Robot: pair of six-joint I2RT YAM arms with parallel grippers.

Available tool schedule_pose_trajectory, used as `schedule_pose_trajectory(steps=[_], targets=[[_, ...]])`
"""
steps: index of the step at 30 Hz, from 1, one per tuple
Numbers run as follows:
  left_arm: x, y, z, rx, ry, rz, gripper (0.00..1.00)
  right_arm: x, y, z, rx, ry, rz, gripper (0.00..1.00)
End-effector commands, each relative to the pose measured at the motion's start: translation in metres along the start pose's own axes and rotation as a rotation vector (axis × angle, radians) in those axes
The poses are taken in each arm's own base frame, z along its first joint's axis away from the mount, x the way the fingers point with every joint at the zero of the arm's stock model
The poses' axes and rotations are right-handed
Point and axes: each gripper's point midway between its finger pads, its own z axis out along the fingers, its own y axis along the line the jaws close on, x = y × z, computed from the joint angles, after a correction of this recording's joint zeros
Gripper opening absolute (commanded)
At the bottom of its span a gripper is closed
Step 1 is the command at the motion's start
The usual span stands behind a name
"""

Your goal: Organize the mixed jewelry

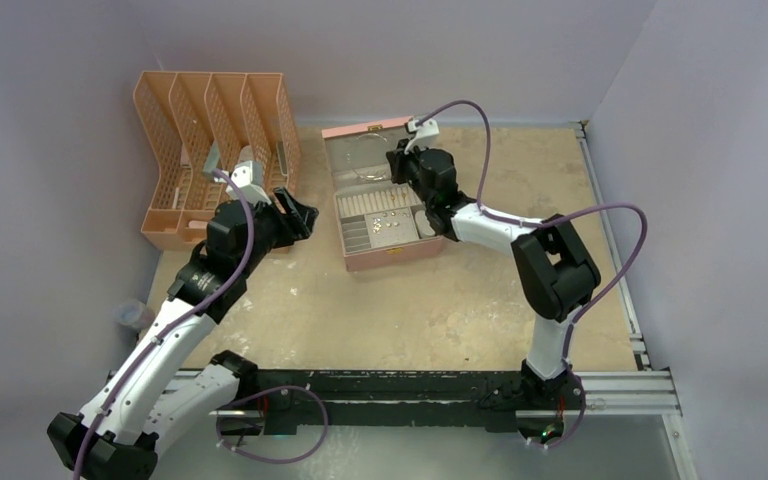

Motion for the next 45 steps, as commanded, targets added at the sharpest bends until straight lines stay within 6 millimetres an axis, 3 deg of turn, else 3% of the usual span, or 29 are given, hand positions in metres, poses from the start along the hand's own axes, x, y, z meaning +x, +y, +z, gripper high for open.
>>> schedule_pose_trajectory(steps=[1, 10, 19, 26, 36, 40, 45], targets=[[-0.011, -0.004, 0.001, 0.020, -0.043, 0.004, 0.56, -0.056, 0.017, 0.004, -0.072, -0.137, 0.012, 0.00], [-0.010, -0.002, 0.001, 0.015, -0.045, 0.007, 0.56, -0.055, 0.020, 0.012, -0.086, -0.110, 0.012, 0.00], [-0.010, -0.003, 0.001, 0.016, -0.042, 0.007, 0.56, -0.038, -0.011, 0.024, 0.015, -0.053, 0.037, 0.00], [-0.010, -0.003, 0.001, 0.019, -0.040, 0.008, 0.56, -0.036, -0.017, 0.029, 0.011, -0.042, 0.048, 0.00], [-0.008, -0.004, 0.003, 0.021, -0.034, 0.009, 0.56, -0.038, -0.005, 0.023, -0.056, -0.034, 0.059, 0.14], [-0.008, -0.005, 0.003, 0.023, -0.033, 0.007, 0.56, -0.050, 0.003, 0.014, -0.093, -0.046, 0.079, 0.18], [-0.009, -0.006, 0.001, 0.030, -0.034, 0.004, 0.56, -0.064, -0.003, 0.005, -0.045, -0.065, 0.129, 0.26]])
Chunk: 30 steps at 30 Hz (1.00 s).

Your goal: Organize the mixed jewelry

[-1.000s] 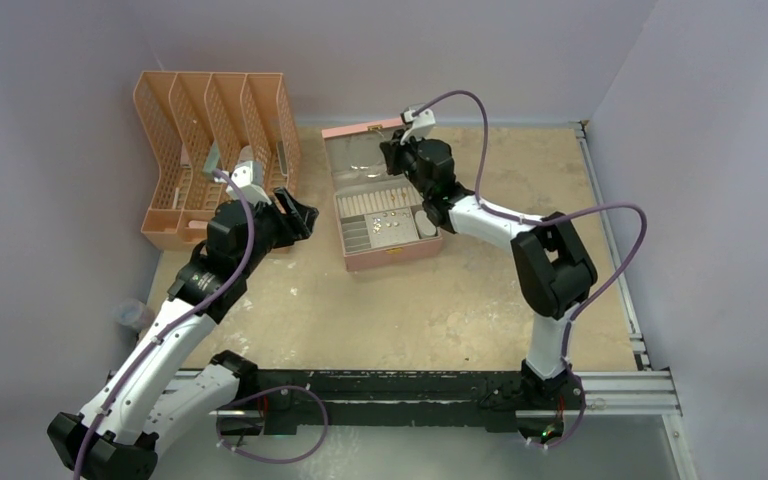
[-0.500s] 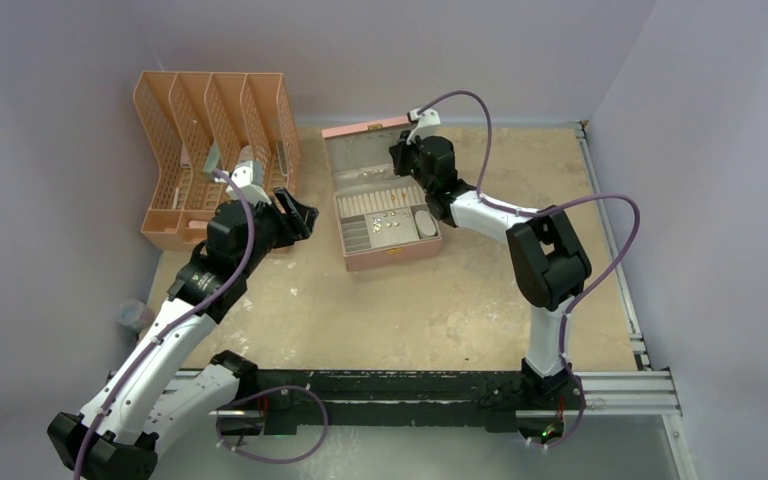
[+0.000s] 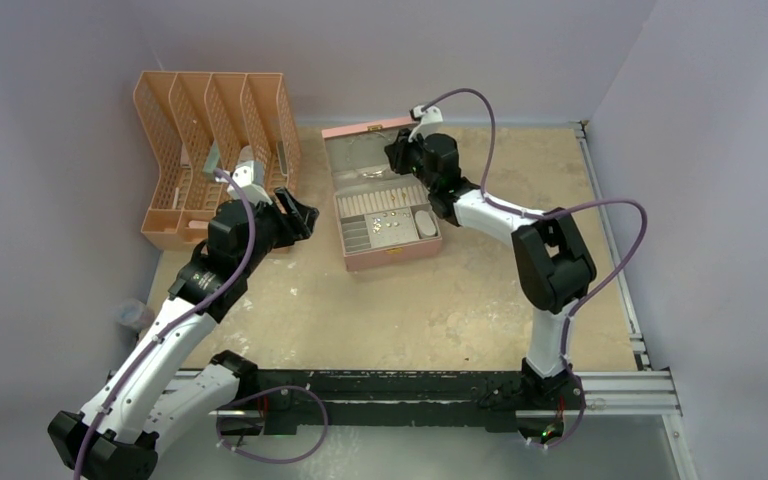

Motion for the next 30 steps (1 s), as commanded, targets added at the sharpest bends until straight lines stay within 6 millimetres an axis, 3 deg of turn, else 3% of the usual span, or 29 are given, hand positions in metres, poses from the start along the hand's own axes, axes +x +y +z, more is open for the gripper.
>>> schedule_pose_trajectory(steps=[1, 5, 6, 10, 18, 23, 30], targets=[[-0.011, -0.007, -0.002, 0.034, -0.039, 0.002, 0.57, -0.065, 0.013, -0.022, -0.008, -0.138, 0.072, 0.28], [-0.010, -0.017, -0.007, 0.081, -0.021, -0.010, 0.59, -0.060, 0.005, -0.038, 0.021, -0.135, 0.073, 0.28], [-0.010, -0.020, -0.008, 0.098, -0.020, -0.014, 0.60, -0.063, 0.007, -0.042, 0.035, -0.154, 0.221, 0.33], [-0.006, -0.024, -0.011, 0.130, -0.009, -0.024, 0.61, -0.056, -0.003, -0.053, 0.101, -0.163, 0.360, 0.41], [-0.002, -0.028, -0.017, 0.163, 0.008, -0.028, 0.62, -0.025, -0.016, -0.047, 0.235, -0.054, 0.586, 0.40], [0.003, -0.028, -0.020, 0.173, 0.021, -0.036, 0.62, -0.010, -0.031, -0.032, 0.381, -0.025, 0.722, 0.39], [0.003, -0.029, -0.023, 0.181, 0.023, -0.032, 0.62, 0.001, -0.039, -0.017, 0.457, -0.014, 0.822, 0.39]])
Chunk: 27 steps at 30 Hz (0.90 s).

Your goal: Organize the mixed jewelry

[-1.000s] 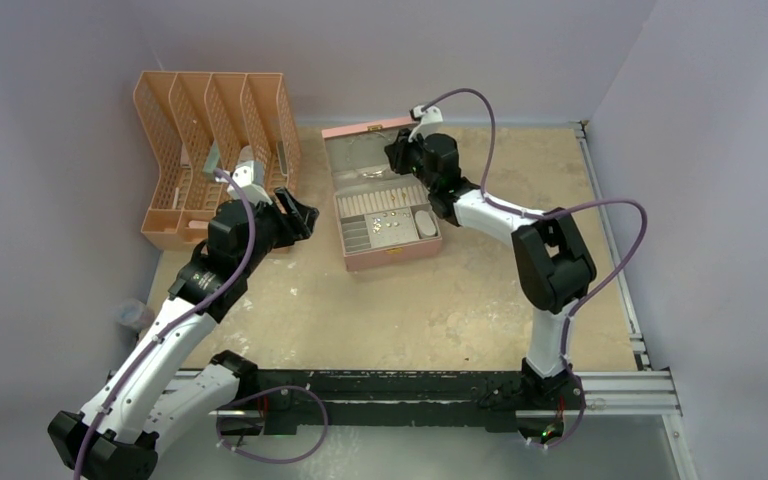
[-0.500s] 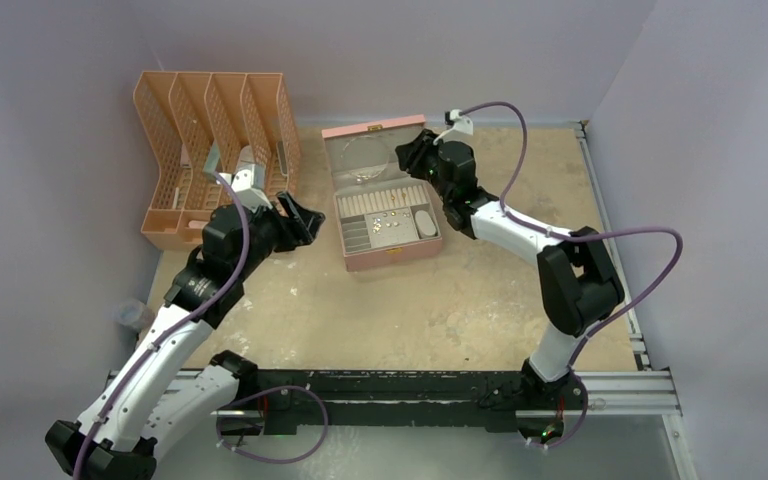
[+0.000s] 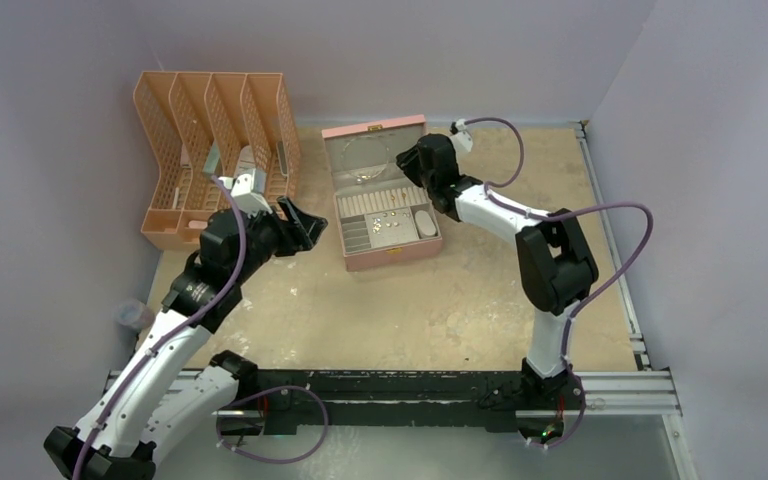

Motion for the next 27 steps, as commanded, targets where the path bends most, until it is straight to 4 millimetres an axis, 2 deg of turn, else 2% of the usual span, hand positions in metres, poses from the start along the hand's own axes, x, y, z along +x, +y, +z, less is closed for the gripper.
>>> schedule_pose_trajectory(steps=[1, 6, 11, 16, 23, 27], targets=[[-0.010, -0.009, -0.005, 0.041, -0.035, -0.002, 0.62, -0.019, 0.010, 0.003, 0.043, -0.064, 0.125, 0.39], [-0.010, -0.014, -0.004, 0.071, -0.031, 0.019, 0.62, -0.005, 0.004, 0.017, 0.076, -0.025, 0.137, 0.38], [-0.005, -0.037, 0.002, 0.204, 0.019, 0.107, 0.60, 0.007, 0.002, 0.026, 0.071, 0.015, 0.142, 0.37], [-0.002, -0.042, 0.008, 0.241, 0.039, 0.131, 0.59, 0.019, 0.000, 0.032, 0.072, 0.056, 0.146, 0.37], [-0.005, -0.052, 0.030, 0.271, 0.045, 0.152, 0.58, 0.045, -0.009, 0.035, 0.072, 0.135, 0.141, 0.36], [-0.019, -0.075, 0.055, 0.251, -0.042, 0.350, 0.55, 0.063, -0.006, 0.036, 0.027, 0.197, 0.125, 0.36]])
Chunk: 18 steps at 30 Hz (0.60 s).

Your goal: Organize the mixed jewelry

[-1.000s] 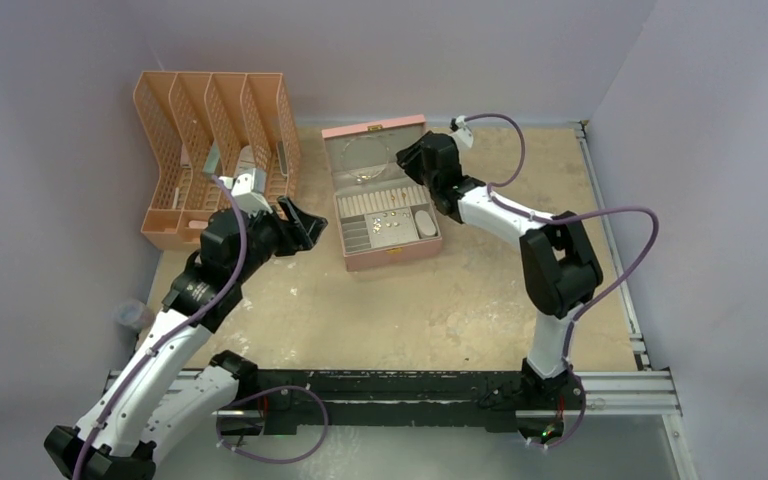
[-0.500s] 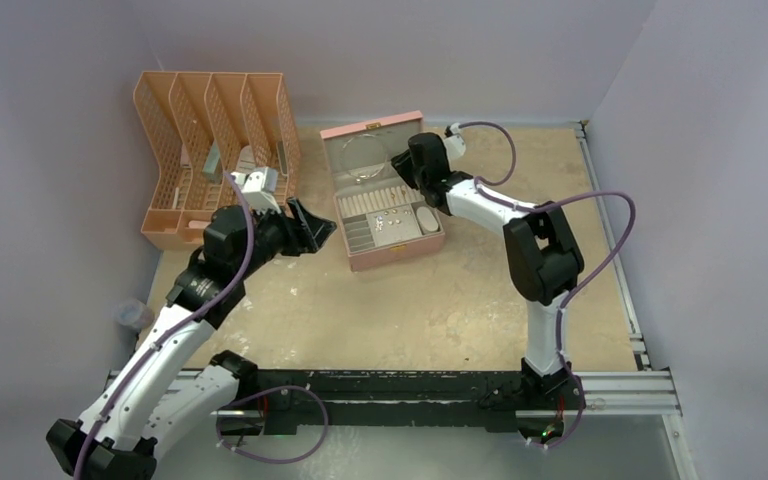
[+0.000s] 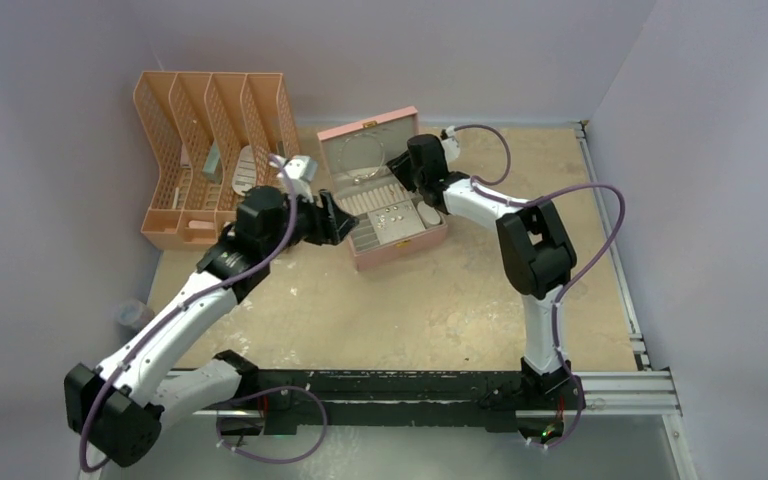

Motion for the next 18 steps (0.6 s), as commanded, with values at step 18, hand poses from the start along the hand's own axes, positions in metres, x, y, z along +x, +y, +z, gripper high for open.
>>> schedule_pose_trajectory(steps=[18], targets=[[-0.088, 0.005, 0.155, -0.270, -0.147, 0.545, 0.47, 0.054, 0.014, -0.013, -0.208, 0.224, -0.069, 0.20]])
